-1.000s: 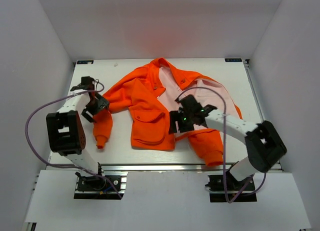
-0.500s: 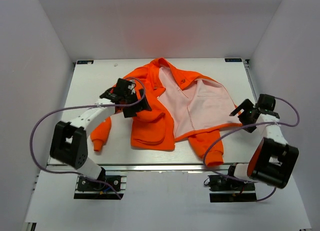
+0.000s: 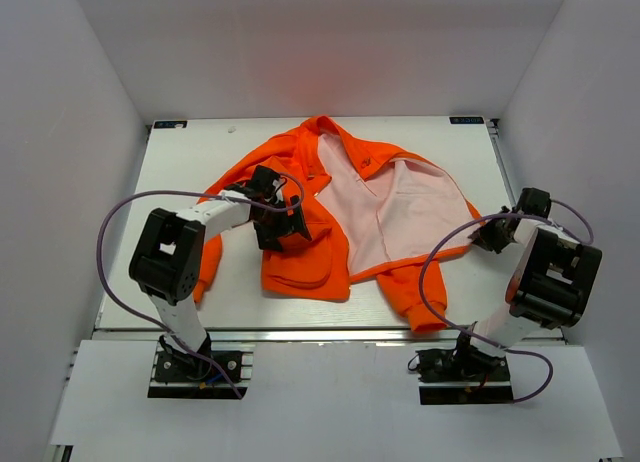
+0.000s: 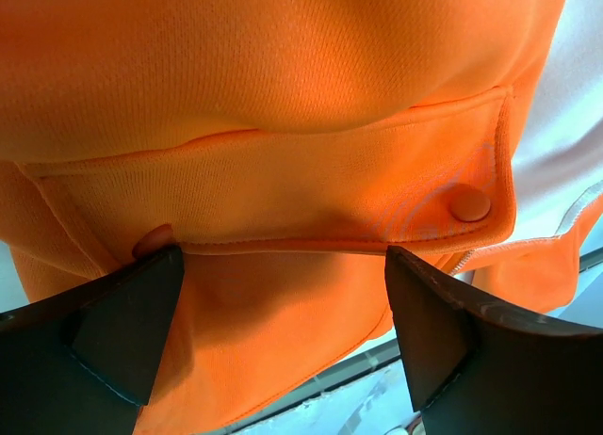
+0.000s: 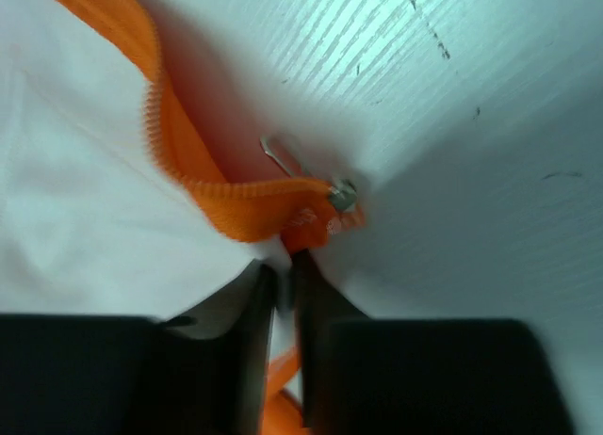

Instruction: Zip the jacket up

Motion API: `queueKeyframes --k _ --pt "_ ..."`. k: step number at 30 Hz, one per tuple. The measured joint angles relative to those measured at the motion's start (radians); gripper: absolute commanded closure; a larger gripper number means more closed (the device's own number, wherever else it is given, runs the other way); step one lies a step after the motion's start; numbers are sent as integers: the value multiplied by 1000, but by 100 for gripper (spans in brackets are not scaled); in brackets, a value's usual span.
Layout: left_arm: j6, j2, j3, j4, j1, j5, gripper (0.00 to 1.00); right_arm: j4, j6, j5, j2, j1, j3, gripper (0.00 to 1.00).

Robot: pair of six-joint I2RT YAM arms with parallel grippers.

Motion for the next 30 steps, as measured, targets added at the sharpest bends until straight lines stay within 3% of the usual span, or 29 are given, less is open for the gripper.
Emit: queueKeyframes --k 1,7,11,14,20,24,28,30 --pt "0 4 5 -6 0 1 2 11 1 -5 -2 0 -8 100" --pt "0 7 16 -22 0 -2 2 23 -12 -27 -86 0 -18 100" --pt "1 0 18 -28 -3 -21 2 -47 -58 -21 -180 20 69 100" --pt "5 -13 18 -36 -6 -35 2 -100 -125 29 -266 107 169 100" --pt "8 -80 25 -85 3 -80 2 -154 -302 133 -375 589 338 100" --pt "-3 -162 45 -140 45 -106 2 -193 -415 237 -372 980 329 100" --pt "-23 -279 24 -167 113 -121 2 -203 -462 262 -284 1274 238 100" --pt "-30 -342 -9 -180 147 -130 2 -208 -463 254 -245 1351 164 88"
